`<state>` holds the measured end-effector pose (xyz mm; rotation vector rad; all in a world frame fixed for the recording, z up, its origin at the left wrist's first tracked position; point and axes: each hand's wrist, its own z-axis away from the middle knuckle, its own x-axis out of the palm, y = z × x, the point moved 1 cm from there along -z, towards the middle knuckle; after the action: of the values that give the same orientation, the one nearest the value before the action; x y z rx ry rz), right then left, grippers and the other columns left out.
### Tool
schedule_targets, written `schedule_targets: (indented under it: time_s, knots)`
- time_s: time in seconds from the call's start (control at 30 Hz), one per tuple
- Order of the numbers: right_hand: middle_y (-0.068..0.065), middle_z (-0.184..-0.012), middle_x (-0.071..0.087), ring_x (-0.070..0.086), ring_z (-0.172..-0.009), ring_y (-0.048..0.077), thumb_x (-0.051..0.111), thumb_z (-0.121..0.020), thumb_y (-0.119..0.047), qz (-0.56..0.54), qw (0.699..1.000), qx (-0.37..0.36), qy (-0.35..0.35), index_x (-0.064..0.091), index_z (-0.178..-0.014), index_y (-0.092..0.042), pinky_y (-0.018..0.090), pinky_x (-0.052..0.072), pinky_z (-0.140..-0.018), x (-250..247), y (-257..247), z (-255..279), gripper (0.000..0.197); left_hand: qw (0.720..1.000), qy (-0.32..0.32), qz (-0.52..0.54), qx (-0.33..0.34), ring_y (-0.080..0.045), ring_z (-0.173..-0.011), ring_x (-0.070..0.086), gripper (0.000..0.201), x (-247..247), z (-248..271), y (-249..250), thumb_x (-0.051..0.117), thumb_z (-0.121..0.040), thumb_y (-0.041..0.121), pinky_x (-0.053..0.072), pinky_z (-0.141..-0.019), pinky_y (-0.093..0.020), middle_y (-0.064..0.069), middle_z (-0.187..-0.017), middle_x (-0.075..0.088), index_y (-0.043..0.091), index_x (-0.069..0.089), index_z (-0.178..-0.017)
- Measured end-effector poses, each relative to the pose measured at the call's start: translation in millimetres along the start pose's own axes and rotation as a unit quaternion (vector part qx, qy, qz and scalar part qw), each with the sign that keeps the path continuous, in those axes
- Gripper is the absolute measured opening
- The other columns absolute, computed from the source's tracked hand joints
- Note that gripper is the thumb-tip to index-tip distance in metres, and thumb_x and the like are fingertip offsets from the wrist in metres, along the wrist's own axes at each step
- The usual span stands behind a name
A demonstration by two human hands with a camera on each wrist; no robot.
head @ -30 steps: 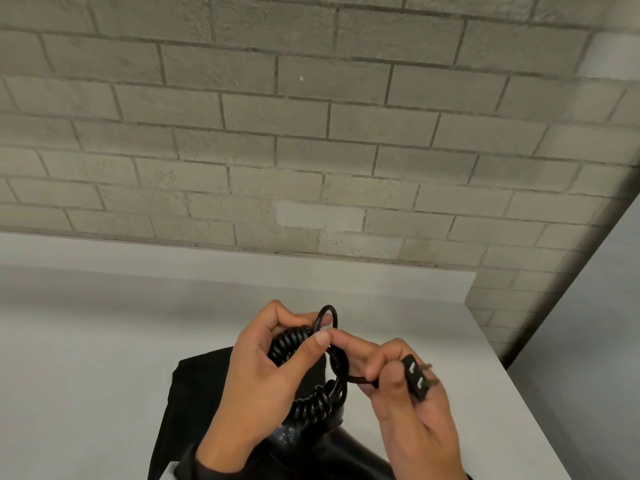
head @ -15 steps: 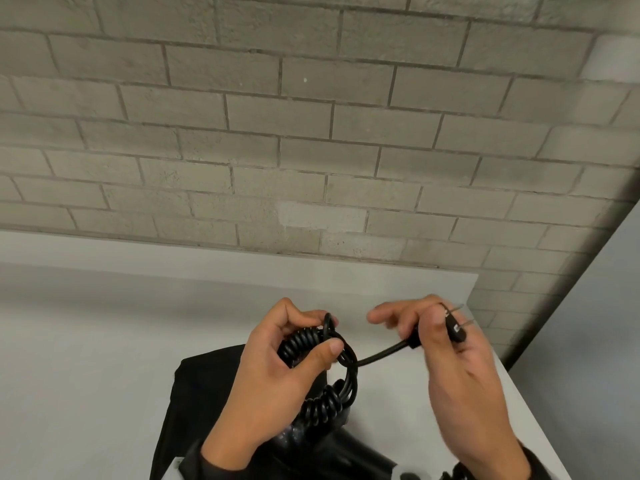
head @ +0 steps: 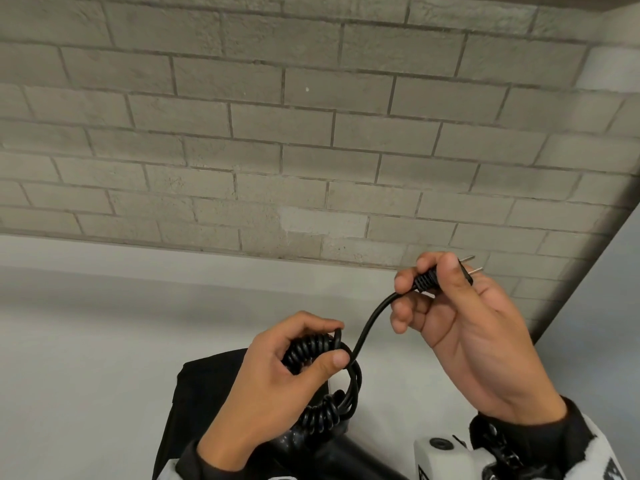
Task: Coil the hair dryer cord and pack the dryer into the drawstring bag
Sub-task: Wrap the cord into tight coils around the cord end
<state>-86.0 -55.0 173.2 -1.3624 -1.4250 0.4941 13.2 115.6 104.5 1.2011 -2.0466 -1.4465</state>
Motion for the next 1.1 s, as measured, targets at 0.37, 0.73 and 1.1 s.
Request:
schedule_targets:
  time_s: [0.37, 0.73, 1.1]
  knots:
    - [0.009, -0.080, 0.063, 0.058, -0.061, 0.021, 0.044, -0.093, -0.032, -0.036, 0.999, -0.008, 0.018, 0.058, -0.088, -0.012, 0.031, 0.052, -0.056, 4, -9, -11, 0.025, 0.999, -0.047, -0.001, -0.008, -0.011, -0.079, 0.068, 0.037, 2, -1, 0, 0.087, -0.060, 0.044, 0.052, -0.069, -0.023, 0.004, -0.086, 0.072, 0.033, 0.072, -0.091]
    - [0.006, -0.082, 0.063, 0.058, -0.064, 0.019, 0.043, -0.095, -0.031, -0.045, 0.999, -0.012, 0.020, 0.060, -0.087, -0.013, 0.031, 0.054, -0.060, -3, -11, -15, 0.026, 0.998, -0.055, -0.006, 0.037, -0.012, -0.071, 0.062, 0.023, 5, -2, 4, 0.082, -0.071, 0.038, 0.050, -0.061, -0.022, 0.001, -0.082, 0.067, 0.028, 0.071, -0.089]
    - [0.007, -0.077, 0.064, 0.066, -0.068, 0.020, 0.080, -0.064, -0.026, 0.043, 0.991, 0.037, 0.123, 0.066, -0.085, -0.010, 0.025, 0.057, -0.062, -57, 29, -3, 0.030, 0.999, 0.041, -0.008, 0.009, -0.023, -0.072, 0.067, 0.017, -3, 0, -1, 0.085, -0.072, 0.036, 0.055, -0.068, -0.037, 0.000, -0.080, 0.072, 0.032, 0.075, -0.084]
